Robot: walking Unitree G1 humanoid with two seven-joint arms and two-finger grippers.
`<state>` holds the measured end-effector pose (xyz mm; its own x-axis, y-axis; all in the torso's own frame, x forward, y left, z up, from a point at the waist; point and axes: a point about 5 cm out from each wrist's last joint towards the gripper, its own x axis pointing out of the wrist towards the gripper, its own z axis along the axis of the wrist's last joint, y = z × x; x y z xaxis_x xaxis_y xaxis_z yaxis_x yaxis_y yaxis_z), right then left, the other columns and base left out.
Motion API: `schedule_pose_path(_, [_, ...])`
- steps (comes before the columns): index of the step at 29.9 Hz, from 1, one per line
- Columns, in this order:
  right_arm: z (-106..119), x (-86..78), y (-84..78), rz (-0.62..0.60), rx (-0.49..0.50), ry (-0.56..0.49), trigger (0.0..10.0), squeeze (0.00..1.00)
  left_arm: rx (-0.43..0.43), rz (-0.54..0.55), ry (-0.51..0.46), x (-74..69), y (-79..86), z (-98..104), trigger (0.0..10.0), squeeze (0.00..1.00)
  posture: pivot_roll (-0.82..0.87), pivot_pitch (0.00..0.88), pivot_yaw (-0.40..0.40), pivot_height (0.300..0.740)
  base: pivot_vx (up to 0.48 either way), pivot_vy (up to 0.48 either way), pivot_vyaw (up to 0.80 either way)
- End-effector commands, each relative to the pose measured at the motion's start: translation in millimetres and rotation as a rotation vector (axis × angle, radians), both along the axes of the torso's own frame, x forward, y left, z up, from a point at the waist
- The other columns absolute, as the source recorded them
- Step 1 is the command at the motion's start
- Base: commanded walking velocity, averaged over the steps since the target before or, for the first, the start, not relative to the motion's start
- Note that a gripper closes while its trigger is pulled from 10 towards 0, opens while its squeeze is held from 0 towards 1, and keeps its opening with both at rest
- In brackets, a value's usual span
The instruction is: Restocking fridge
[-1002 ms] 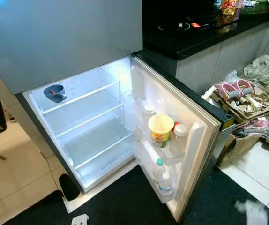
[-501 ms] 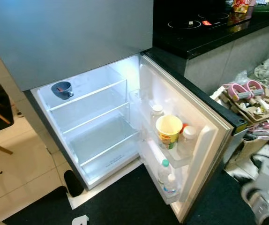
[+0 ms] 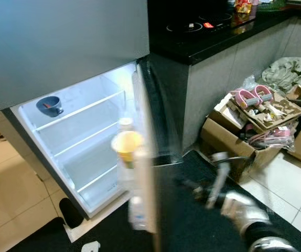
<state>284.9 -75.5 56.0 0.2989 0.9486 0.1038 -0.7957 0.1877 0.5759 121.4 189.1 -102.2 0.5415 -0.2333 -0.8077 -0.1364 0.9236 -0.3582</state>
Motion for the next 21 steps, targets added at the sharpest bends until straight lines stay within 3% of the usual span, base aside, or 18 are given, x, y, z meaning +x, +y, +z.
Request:
schedule_pose_path(1, [9, 6.9, -0.8, -0.011, 0.019, -0.033, 10.0, 0.00, 0.010, 0.004, 0.023, -7.2, 3.9, -2, 10.0, 0.00, -0.04, 0.000, 0.029, 0.740, 0.000, 0.000, 0.00])
schedule_pose_path(4, [-10, 22.4, -25.1, -0.284, -0.137, 0.035, 10.0, 0.00, 0.007, 0.003, 0.021, -6.6, 2.2, -2, 10.0, 0.00, -0.04, 0.000, 0.028, 0.740, 0.000, 0.000, 0.00])
schedule_pose_path(6, [-10, 22.4, -25.1, -0.284, -0.137, 0.035, 10.0, 0.00, 0.007, 0.003, 0.021, -6.6, 2.2, -2, 10.0, 0.00, -0.04, 0.000, 0.028, 0.740, 0.000, 0.000, 0.00])
schedule_pose_path(7, [-21, 20.8, -41.0, -0.374, -0.235, 0.066, 10.0, 0.00, 0.008, 0.004, 0.023, -7.0, 2.1, -2, 10.0, 0.00, -0.04, 0.000, 0.025, 0.740, 0.000, 0.000, 0.00])
schedule_pose_path(11, [-54, -0.1, -88.2, -0.573, -0.453, 0.207, 10.0, 0.00, 0.011, 0.005, 0.030, -9.0, 1.8, -3, 10.0, 0.00, -0.04, 0.000, 0.021, 0.740, 0.000, 0.000, 0.00])
schedule_pose_path(14, [-64, -9.2, -98.7, -0.612, -0.515, 0.251, 10.0, 0.00, 0.010, 0.005, 0.031, -9.1, 1.2, -3, 10.0, 0.00, -0.04, 0.000, 0.016, 0.740, 0.000, 0.000, 0.00])
schedule_pose_path(16, [-85, -31.2, -118.3, -0.685, -0.652, 0.344, 10.0, 0.00, 0.009, 0.006, 0.031, -8.8, -0.5, -3, 10.0, 0.00, -0.04, 0.000, 0.015, 0.740, 0.000, 0.000, 0.00])
schedule_pose_path(17, [-85, -31.2, -118.3, -0.685, -0.652, 0.344, 10.0, 0.00, 0.009, 0.006, 0.031, -8.8, -0.5, -3, 10.0, 0.00, -0.04, 0.000, 0.015, 0.740, 0.000, 0.000, 0.00])
schedule_pose_path(18, [-96, -45.1, -128.6, -0.728, -0.718, 0.402, 10.0, 0.00, 0.009, 0.006, 0.029, -8.5, -1.1, -3, 10.0, 0.00, -0.04, 0.000, 0.013, 0.740, 0.000, 0.000, 0.00])
schedule_pose_path(20, [-96, -45.1, -128.6, -0.728, -0.718, 0.402, 10.0, 0.00, 0.009, 0.006, 0.029, -8.5, -1.1, -3, 10.0, 0.00, -0.04, 0.000, 0.013, 0.740, 0.000, 0.000, 0.00])
schedule_pose_path(21, [-104, -56.5, -136.9, -0.765, -0.778, 0.444, 10.0, 0.00, 0.010, 0.007, 0.029, -8.2, -1.3, -3, 10.0, 0.00, -0.04, 0.000, 0.016, 0.740, 0.000, 0.000, 0.65])
